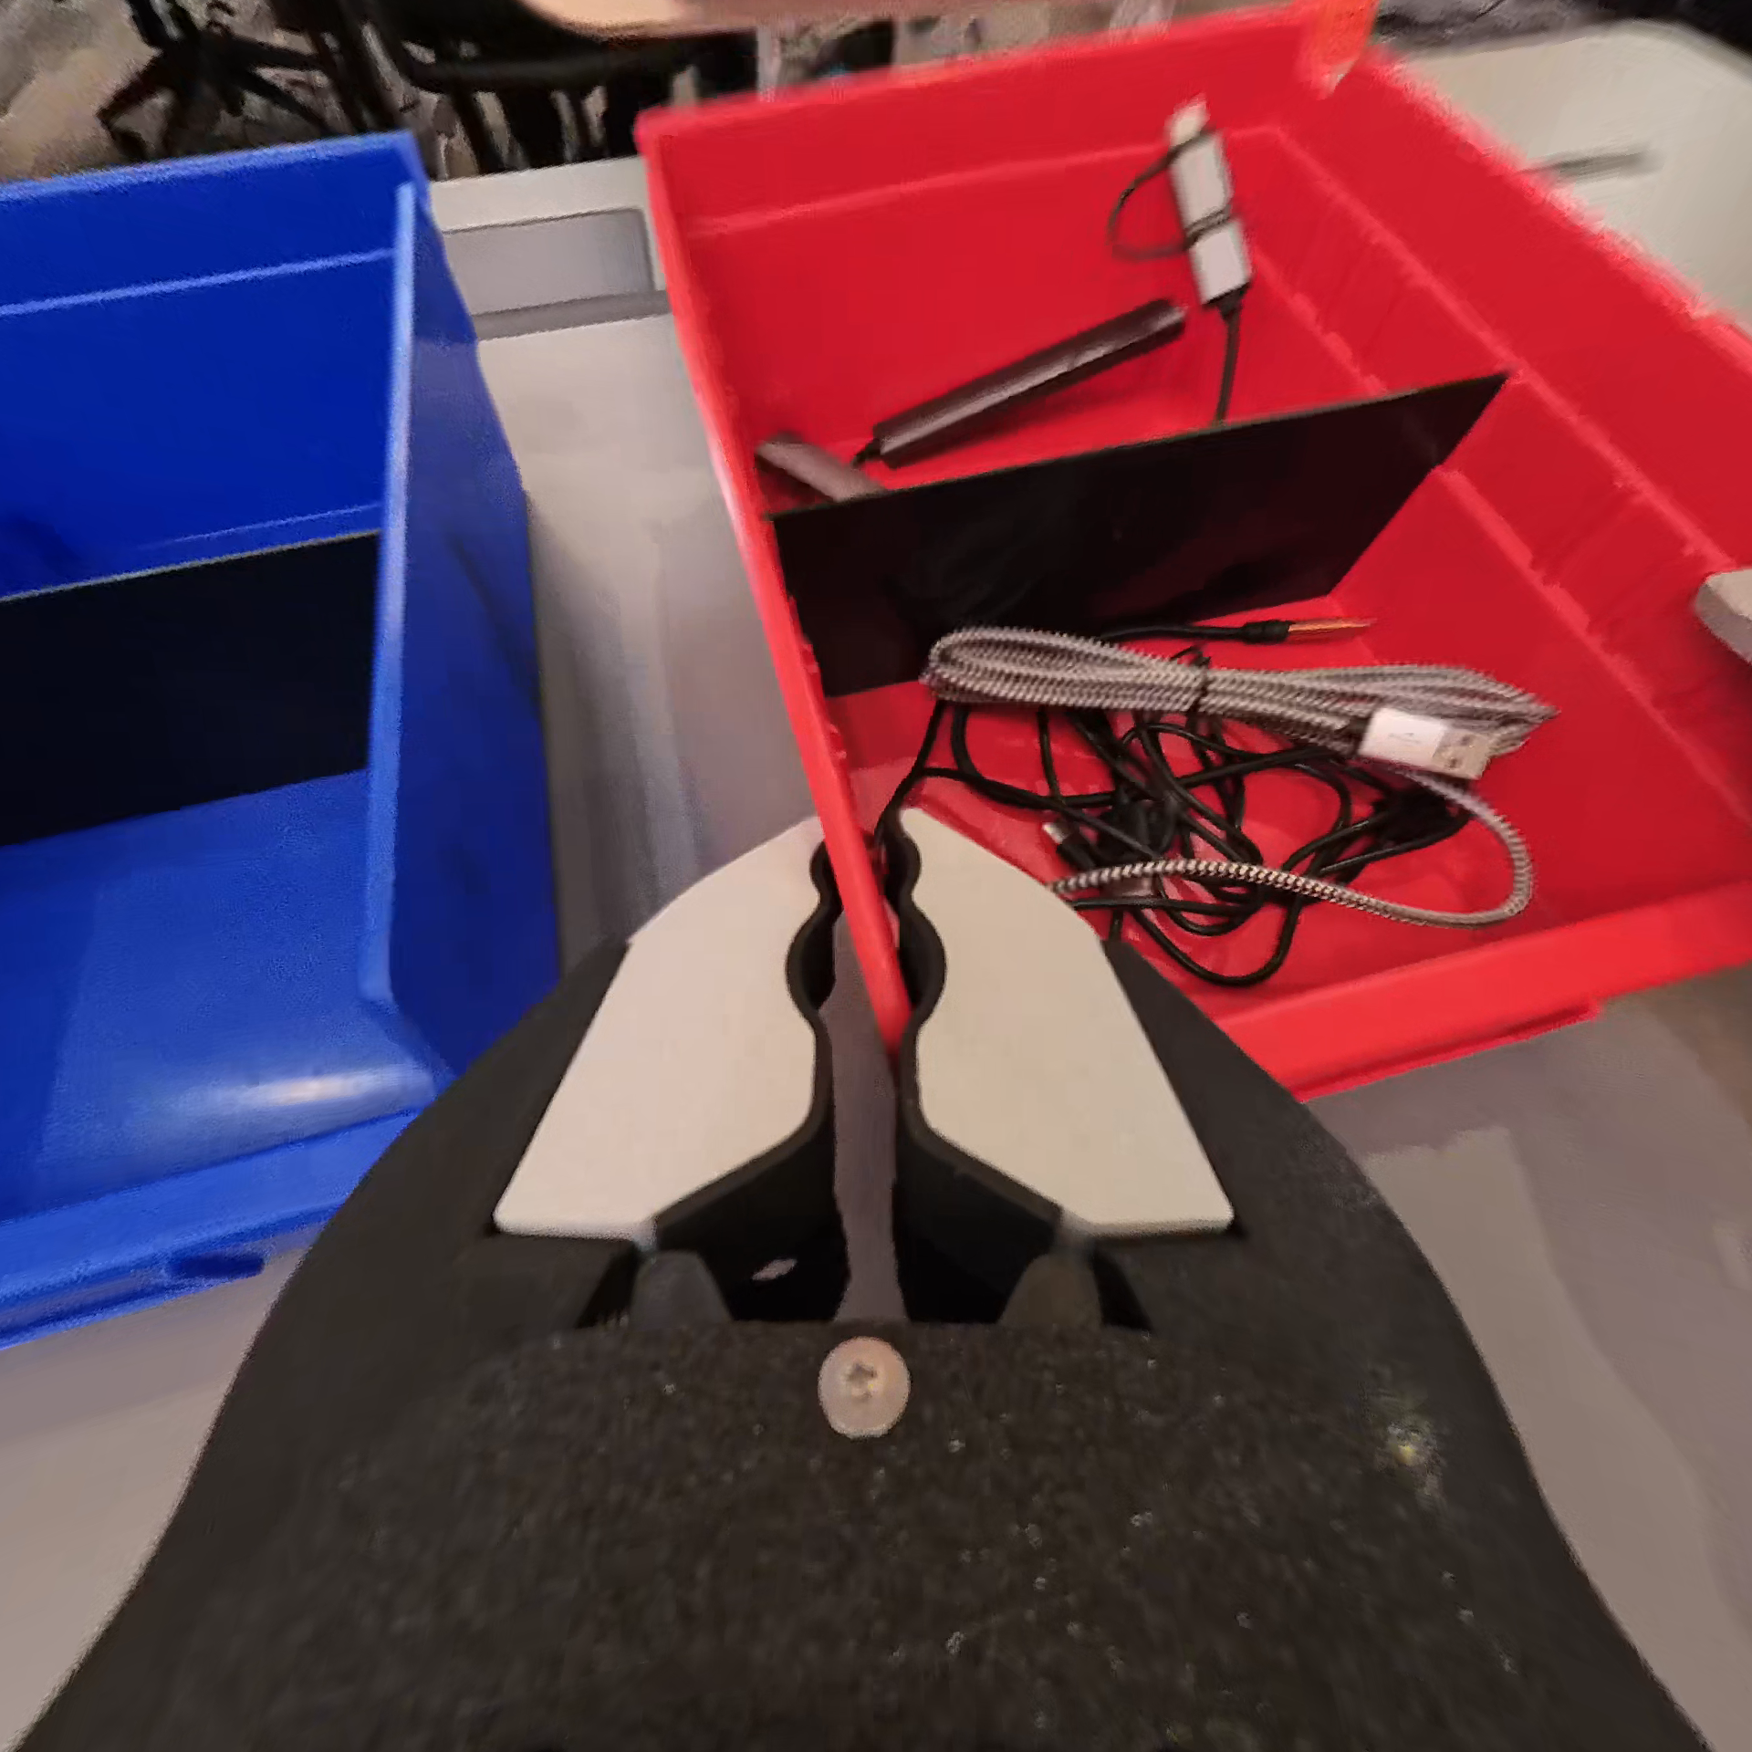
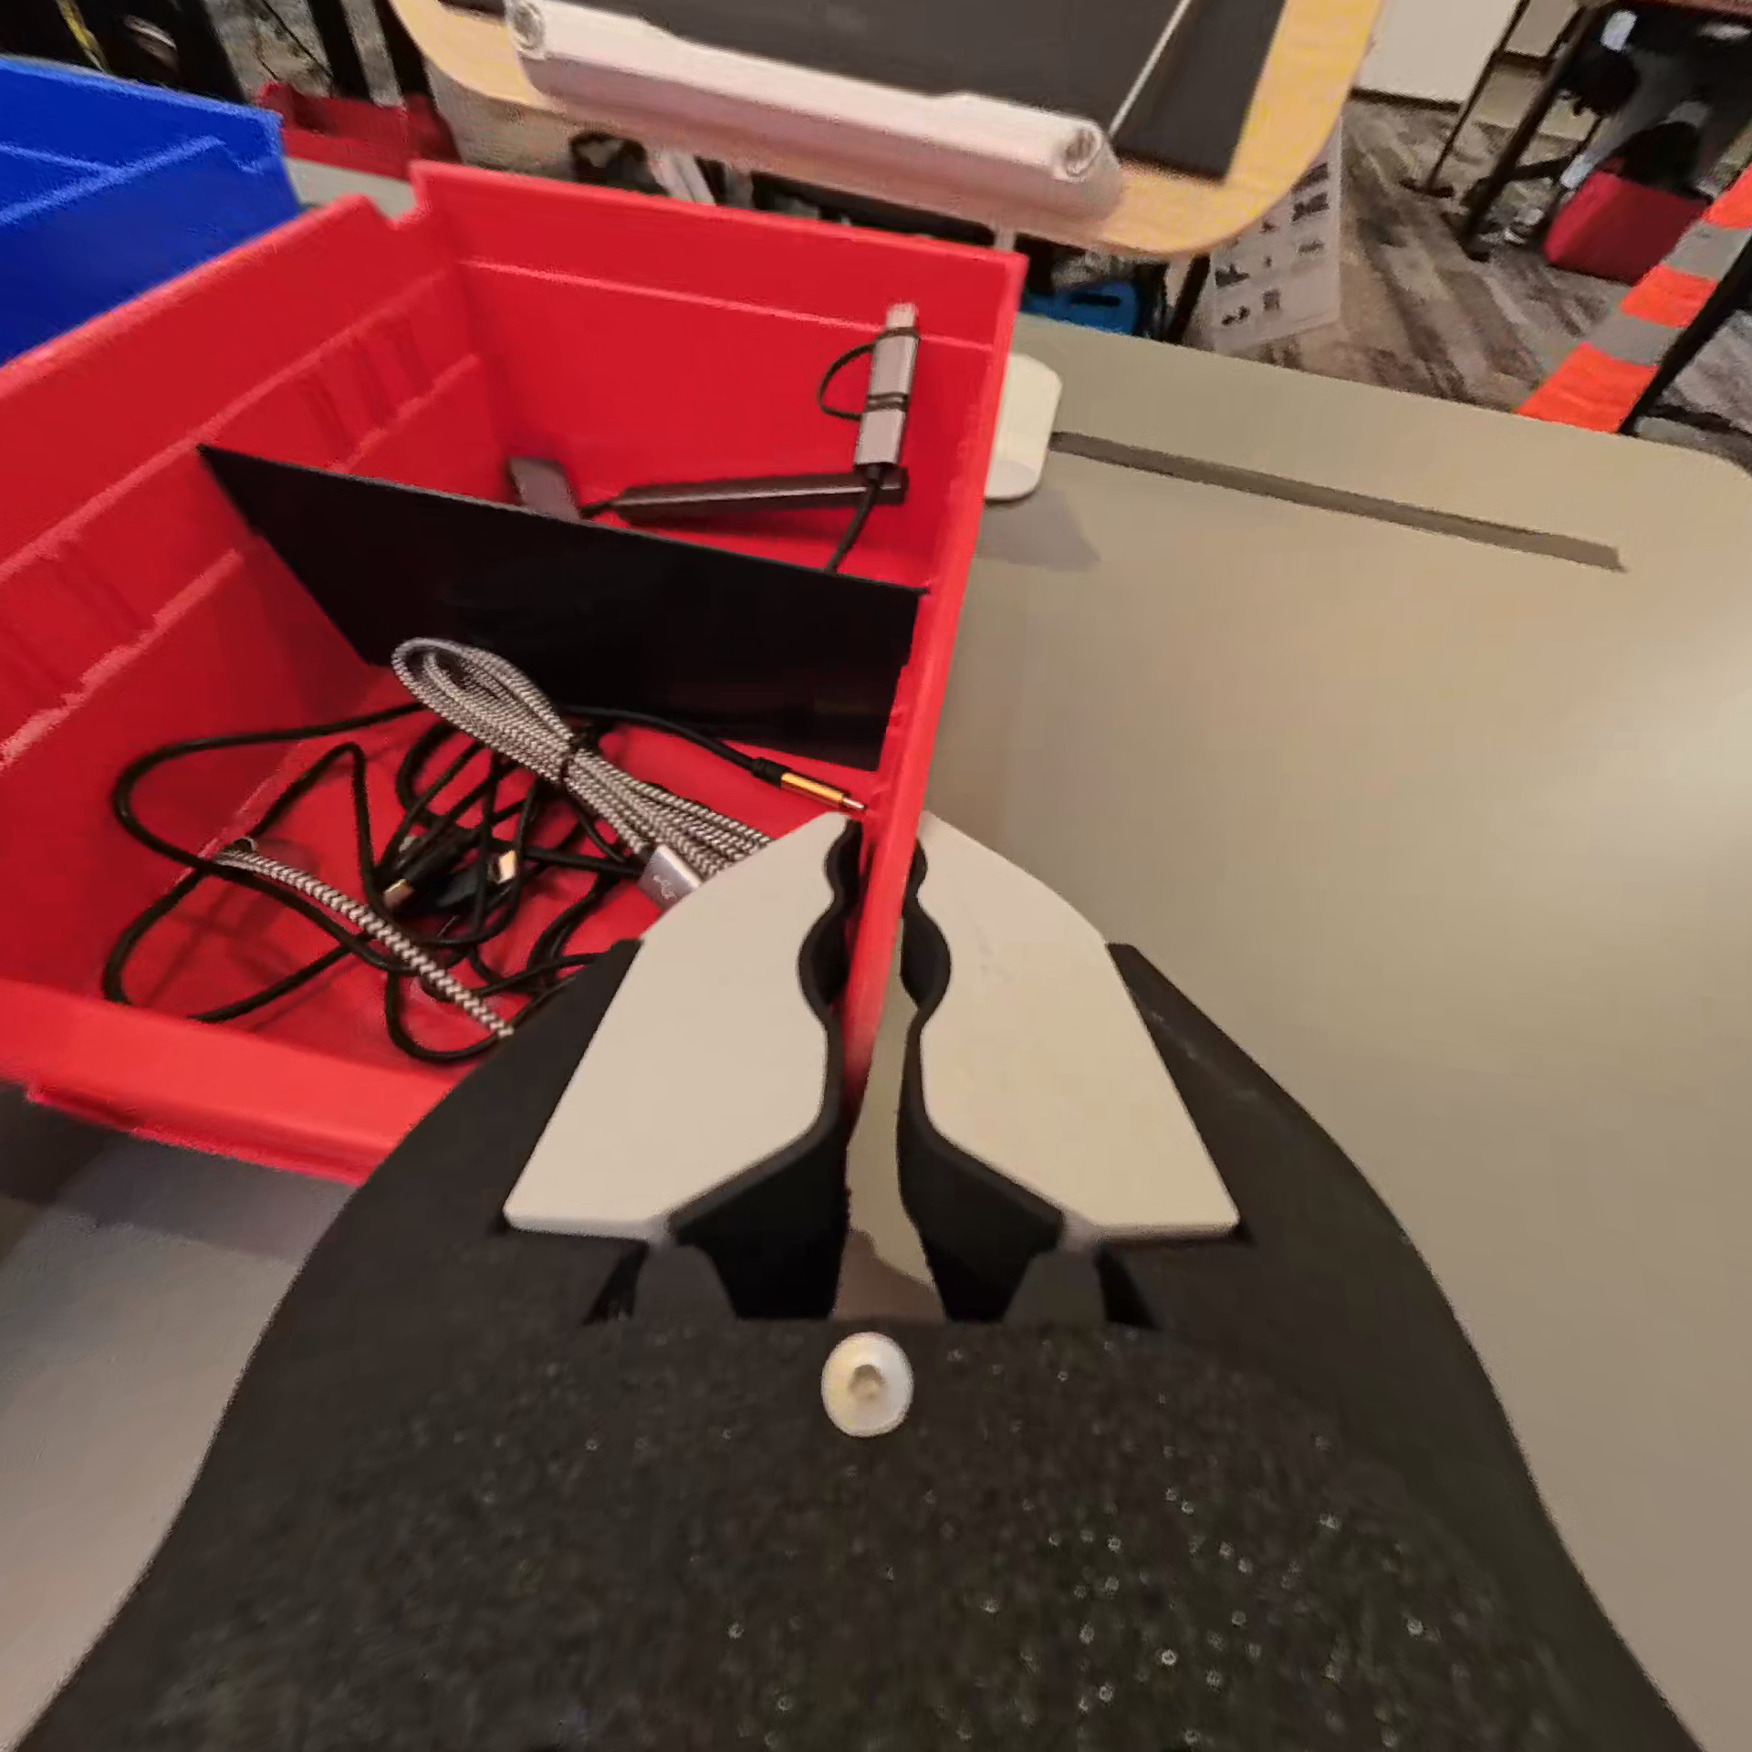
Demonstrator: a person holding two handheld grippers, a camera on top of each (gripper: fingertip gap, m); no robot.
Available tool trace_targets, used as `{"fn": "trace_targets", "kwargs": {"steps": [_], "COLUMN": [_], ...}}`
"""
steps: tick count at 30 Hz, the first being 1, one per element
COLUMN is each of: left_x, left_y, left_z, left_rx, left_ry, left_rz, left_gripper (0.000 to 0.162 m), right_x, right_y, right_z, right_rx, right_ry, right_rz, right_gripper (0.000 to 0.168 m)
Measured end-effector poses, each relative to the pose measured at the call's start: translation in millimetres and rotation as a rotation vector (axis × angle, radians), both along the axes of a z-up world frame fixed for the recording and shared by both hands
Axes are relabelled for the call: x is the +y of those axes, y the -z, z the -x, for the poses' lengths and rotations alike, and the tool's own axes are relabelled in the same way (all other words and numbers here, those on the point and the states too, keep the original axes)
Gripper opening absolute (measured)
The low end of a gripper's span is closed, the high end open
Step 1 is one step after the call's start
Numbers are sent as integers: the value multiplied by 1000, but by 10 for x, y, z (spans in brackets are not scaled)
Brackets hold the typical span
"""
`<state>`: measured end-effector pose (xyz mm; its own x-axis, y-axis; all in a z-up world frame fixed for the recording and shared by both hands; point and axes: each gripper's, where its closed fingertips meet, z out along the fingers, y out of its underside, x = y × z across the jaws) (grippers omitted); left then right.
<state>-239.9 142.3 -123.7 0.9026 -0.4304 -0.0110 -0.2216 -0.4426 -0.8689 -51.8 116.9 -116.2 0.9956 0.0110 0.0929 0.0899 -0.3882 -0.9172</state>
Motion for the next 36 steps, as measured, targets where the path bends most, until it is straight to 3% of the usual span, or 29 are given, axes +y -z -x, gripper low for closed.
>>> {"fn": "trace_targets", "kwargs": {"steps": [3,7,12,16,20,24,30,33,36], "left_x": [-31,-221,-618,-817,-606,-203,284,460,526], "left_y": [12,22,-202,-228,-47,-56,-25,50,92], "left_z": [-17,-155,54,860,2006,2835,2774,2682,2696], "left_rx": [31,32,-8,-84,-112,-104,-210,-150,-61], "left_ry": [69,129,176,75,-98,-225,-71,-24,-52], "left_rz": [11,-45,-103,-35,95,69,92,71,39], "left_gripper": [14,51,35,30,29,41,55,43,8], "right_x": [57,-58,-480,-828,-1021,-1119,-1323,-1414,-1475], "right_y": [12,6,-160,-270,-332,-373,-218,-140,-111], "right_z": [12,59,-129,-55,215,662,1343,1619,1862], "right_rx": [50,124,97,52,-18,-74,-43,-33,-39], "right_ry": [-38,-184,-179,-229,-297,-405,-587,-663,-722], "right_rz": [8,-21,-130,-218,-261,-297,-242,-203,-182], "right_gripper": [9,20,19,11,5,3,3,3,3]}}
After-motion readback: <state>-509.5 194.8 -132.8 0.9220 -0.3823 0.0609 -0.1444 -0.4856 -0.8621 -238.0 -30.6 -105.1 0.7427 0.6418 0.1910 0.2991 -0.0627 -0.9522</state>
